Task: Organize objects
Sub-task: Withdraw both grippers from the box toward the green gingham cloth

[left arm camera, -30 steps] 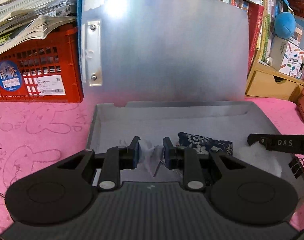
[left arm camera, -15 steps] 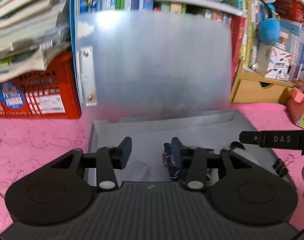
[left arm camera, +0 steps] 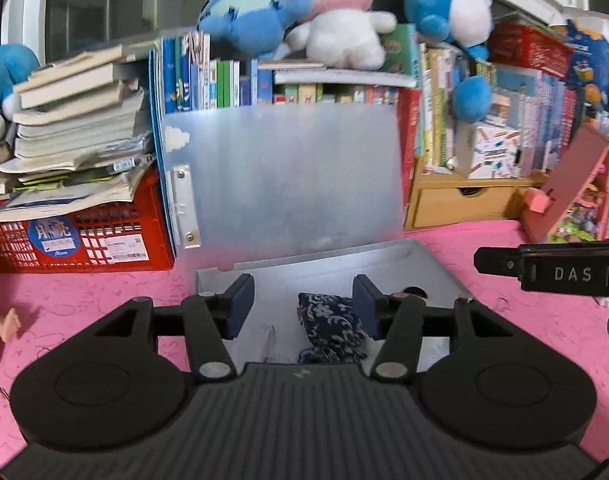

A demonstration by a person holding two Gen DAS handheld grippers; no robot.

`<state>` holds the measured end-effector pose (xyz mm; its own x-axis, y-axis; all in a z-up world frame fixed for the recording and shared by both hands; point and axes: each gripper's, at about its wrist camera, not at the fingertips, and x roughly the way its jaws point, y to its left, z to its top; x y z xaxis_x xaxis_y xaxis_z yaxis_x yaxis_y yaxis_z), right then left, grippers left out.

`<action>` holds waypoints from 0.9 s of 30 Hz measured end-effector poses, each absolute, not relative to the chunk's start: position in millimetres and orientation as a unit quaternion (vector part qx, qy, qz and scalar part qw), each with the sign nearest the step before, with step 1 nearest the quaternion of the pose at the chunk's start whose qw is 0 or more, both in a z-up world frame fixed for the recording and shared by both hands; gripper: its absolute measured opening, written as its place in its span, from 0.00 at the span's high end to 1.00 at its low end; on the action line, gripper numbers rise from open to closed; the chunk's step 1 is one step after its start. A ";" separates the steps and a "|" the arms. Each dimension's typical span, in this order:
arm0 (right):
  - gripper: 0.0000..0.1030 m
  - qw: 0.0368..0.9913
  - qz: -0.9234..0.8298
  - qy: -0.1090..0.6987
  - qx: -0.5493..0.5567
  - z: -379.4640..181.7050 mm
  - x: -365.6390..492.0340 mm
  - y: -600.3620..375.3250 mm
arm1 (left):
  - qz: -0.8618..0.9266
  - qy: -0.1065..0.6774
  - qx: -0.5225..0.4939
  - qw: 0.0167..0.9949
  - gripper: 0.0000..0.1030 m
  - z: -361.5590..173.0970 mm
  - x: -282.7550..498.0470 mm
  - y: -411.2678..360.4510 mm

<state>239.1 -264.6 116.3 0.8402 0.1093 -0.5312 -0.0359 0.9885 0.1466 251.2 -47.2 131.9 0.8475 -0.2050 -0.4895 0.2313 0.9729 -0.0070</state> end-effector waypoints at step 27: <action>0.21 0.971 0.064 0.230 -0.004 66.2 69.9 -230.5 | -0.166 0.229 0.041 0.958 0.27 78.4 68.1 -32.3</action>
<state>69.9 -230.5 66.2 0.8858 0.1235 -0.4473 -0.1270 0.9917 0.0223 68.1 -32.3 78.4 0.8403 -0.2997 -0.4518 0.3375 0.9413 0.0033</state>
